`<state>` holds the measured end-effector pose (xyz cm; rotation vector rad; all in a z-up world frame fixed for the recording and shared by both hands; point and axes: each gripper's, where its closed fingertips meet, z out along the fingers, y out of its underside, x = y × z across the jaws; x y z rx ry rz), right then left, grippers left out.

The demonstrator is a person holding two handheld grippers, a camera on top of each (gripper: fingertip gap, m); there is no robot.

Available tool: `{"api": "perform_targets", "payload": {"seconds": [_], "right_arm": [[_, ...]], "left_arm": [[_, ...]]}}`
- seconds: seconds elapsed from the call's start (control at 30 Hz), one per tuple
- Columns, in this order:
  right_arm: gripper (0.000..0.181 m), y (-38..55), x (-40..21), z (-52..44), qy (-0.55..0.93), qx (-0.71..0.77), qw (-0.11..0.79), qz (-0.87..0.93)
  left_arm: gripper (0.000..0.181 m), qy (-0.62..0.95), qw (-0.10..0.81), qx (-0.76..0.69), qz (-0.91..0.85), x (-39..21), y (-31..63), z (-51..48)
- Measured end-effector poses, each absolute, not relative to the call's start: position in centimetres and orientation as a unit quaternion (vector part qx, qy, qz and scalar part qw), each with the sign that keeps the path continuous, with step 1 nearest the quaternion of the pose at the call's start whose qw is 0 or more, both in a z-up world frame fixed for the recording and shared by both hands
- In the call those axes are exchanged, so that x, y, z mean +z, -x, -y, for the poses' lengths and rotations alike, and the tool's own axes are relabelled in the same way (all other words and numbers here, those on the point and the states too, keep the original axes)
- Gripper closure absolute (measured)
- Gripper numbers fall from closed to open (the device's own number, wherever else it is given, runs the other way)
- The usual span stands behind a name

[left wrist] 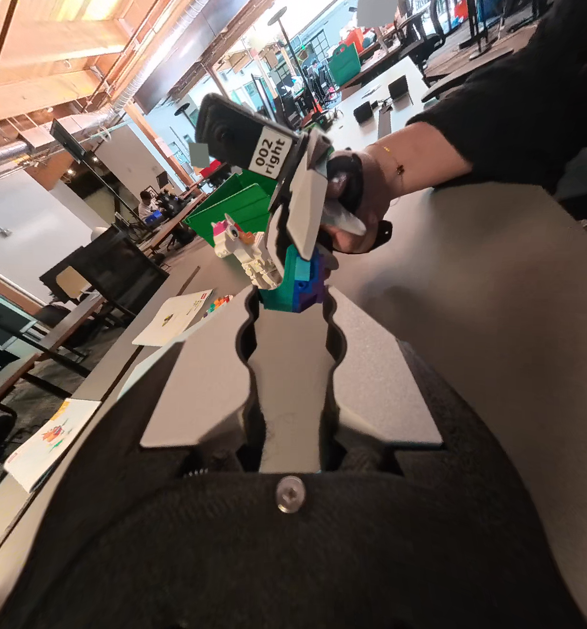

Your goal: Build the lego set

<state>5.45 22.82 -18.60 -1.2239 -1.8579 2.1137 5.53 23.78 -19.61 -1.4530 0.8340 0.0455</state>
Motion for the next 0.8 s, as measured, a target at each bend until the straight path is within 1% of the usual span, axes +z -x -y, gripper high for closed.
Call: {"api": "perform_targets", "payload": {"seconds": [0.03,0.17,0.2,0.23,0.27,0.33,0.43,0.53,0.8], "right_arm": [[0.169,-5.5,-18.8,-22.8,0.398,0.685,0.038,0.609],[0.170,-5.4,-19.4,-23.2,0.392,0.660,0.071,0.637],[0.171,-5.4,-19.7,-23.4,0.389,0.648,0.088,0.648],[0.171,-5.3,-20.2,-23.8,0.389,0.631,0.110,0.662],[0.171,-5.1,-20.8,-24.3,0.392,0.606,0.135,0.679],[0.171,-4.6,-22.6,-25.8,0.397,0.540,0.190,0.718],[0.171,-4.4,-25.2,-27.5,0.395,0.449,0.237,0.765],[0.171,-4.5,-26.5,-28.1,0.385,0.412,0.248,0.788],[0.170,-4.9,-27.6,-29.7,0.385,0.364,0.258,0.808]], "left_arm": [[0.144,0.645,0.665,0.027,-0.374,-19.8,-5.5,-23.8],[0.144,0.655,0.655,0.056,-0.372,-20.5,-5.4,-24.2],[0.140,0.664,0.651,0.063,-0.363,-20.7,-5.1,-24.5],[0.133,0.673,0.647,0.068,-0.352,-20.9,-4.7,-24.8],[0.128,0.681,0.643,0.068,-0.344,-21.1,-4.4,-24.9],[0.124,0.687,0.646,0.060,-0.327,-20.9,-3.9,-25.0],[0.124,0.693,0.658,0.049,-0.292,-20.2,-2.9,-25.1],[0.125,0.700,0.664,0.041,-0.257,-19.8,-1.8,-25.2],[0.127,0.711,0.672,-0.010,-0.208,-19.5,-0.8,-25.3]]}}
